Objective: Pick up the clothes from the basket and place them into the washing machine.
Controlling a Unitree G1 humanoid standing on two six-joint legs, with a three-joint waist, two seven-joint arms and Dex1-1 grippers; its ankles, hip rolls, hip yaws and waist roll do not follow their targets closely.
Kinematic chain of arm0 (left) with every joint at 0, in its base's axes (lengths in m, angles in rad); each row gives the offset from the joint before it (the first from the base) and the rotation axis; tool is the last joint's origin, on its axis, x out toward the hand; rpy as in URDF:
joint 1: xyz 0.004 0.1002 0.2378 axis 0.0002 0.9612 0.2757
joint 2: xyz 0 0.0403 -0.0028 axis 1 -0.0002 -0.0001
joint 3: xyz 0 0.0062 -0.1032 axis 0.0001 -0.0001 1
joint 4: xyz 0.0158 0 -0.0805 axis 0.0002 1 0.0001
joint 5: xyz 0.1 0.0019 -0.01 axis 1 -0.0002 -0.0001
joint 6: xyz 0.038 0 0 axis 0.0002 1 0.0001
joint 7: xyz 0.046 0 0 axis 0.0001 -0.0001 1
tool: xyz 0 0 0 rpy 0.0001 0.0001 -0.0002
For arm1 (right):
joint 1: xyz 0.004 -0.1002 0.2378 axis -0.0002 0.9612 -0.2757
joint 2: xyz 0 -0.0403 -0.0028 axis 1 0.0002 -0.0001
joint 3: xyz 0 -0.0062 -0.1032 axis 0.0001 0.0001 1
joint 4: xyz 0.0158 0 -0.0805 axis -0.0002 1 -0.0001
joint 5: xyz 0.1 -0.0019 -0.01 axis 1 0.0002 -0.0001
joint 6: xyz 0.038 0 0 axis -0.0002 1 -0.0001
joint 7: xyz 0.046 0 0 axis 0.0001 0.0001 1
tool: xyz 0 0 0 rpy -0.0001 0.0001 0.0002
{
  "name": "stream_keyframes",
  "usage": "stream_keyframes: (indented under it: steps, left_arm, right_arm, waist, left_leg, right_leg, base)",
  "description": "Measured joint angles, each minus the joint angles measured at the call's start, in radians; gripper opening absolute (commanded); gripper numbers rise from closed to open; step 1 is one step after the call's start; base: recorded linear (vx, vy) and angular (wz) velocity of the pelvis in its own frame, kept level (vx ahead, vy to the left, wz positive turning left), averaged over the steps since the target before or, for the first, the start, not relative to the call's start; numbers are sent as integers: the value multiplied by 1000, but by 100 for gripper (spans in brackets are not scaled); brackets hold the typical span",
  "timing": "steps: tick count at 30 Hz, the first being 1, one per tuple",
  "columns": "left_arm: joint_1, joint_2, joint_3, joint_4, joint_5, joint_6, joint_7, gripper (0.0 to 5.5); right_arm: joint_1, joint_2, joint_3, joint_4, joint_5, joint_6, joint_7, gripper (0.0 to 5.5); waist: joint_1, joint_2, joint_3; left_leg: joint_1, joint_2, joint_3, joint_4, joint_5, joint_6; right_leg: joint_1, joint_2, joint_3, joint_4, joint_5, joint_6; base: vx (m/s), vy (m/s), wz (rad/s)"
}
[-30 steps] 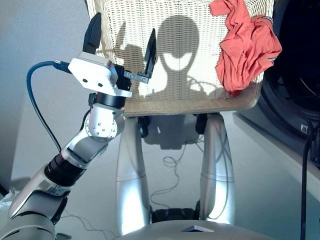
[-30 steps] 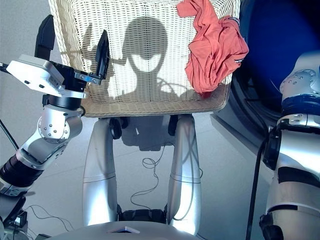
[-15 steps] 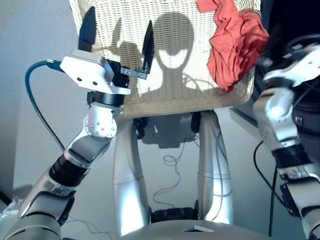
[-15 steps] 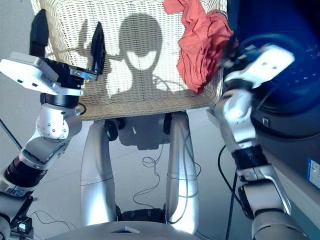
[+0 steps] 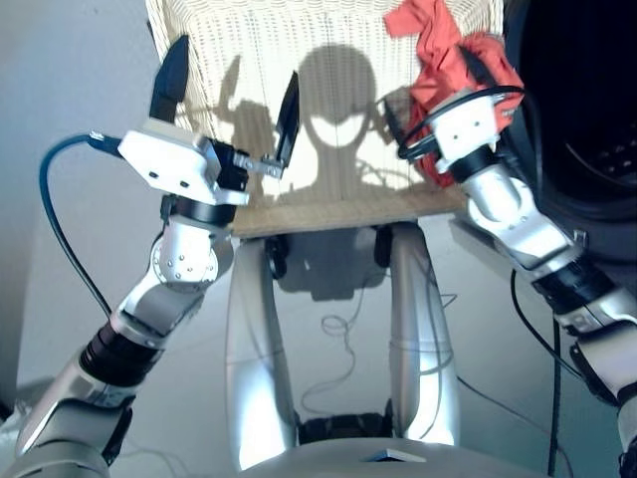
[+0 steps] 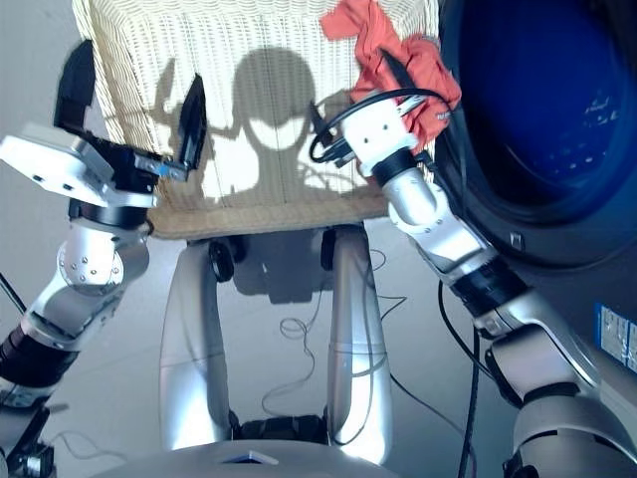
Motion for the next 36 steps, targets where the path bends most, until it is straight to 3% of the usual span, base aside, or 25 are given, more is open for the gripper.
stream_keyframes:
  steps: [8,14,21,28,36]
  left_arm:
    - [-35,-16,-8,26,-20,-3,-3,550]
    - [-47,-17,-11,29,-19,1,-1,550]
    - [-70,-22,-17,29,-15,6,40,550]
    - [-70,-28,-18,29,-15,6,43,550]
    - [-67,-28,-18,28,-15,14,63,550]
  right_arm:
    - [-59,126,-47,349,30,26,-7,550]
    - [-67,144,-73,388,26,6,-31,550]
    - [-71,161,-81,393,-135,6,-151,550]
    - [-90,161,-81,407,-161,6,-164,550]
    - [-112,159,-80,407,-161,-18,-182,550]
  waist:
    - [12,2,0]
    - [9,2,0]
    - [8,3,0]
    - [3,3,0]
    - [-12,4,-1]
  left_leg:
    - [-20,-1,0,-7,2,1]
    - [-21,-1,3,-16,5,-2]
    - [-29,-1,4,-17,7,-1]
    - [-41,-3,1,-18,6,-2]
    - [-77,-19,-15,-13,7,-3]
  right_leg:
    - [-20,-2,3,-5,3,-1]
    - [-26,-1,4,-6,3,-4]
    - [-35,-2,6,-8,4,-5]
    - [-43,-2,5,-11,4,-5]
    - [-71,-2,5,-12,5,-3]
  base:
    - [0,0,0]
    - [0,0,0]
    - [0,0,0]
    - [0,0,0]
    - [0,0,0]
